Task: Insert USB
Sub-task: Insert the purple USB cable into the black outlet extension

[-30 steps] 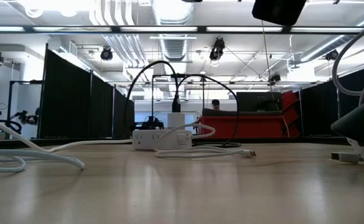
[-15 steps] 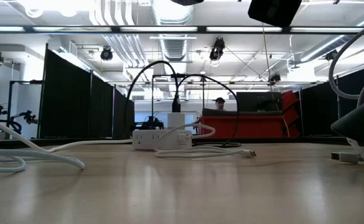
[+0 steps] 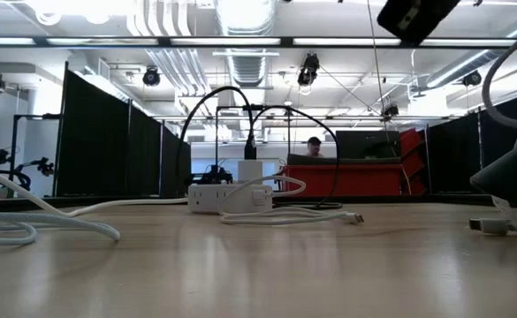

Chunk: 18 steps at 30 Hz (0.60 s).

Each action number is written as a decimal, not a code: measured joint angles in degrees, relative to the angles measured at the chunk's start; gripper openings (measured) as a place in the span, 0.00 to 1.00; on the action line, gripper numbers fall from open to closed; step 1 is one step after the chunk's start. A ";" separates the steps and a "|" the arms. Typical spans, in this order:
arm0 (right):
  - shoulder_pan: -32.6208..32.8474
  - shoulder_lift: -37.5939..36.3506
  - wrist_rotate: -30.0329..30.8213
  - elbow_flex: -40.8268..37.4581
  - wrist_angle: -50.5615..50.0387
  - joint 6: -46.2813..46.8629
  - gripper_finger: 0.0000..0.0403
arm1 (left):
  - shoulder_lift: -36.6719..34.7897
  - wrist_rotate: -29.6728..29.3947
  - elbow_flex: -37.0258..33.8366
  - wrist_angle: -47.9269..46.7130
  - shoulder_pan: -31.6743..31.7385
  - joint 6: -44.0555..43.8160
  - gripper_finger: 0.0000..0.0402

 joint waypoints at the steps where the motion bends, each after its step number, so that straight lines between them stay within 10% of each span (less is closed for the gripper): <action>1: 1.30 -0.60 5.97 -0.36 -0.37 -1.86 0.36 | -0.80 2.30 0.00 -3.72 0.71 -8.49 0.02; 9: 9.32 -0.71 28.26 -5.48 7.98 -11.94 0.31 | -4.46 22.94 0.04 -18.82 7.70 -54.65 0.02; 18: 11.60 1.95 27.82 -5.51 8.96 -4.32 0.40 | -6.06 29.22 0.11 -17.17 10.96 -58.04 0.02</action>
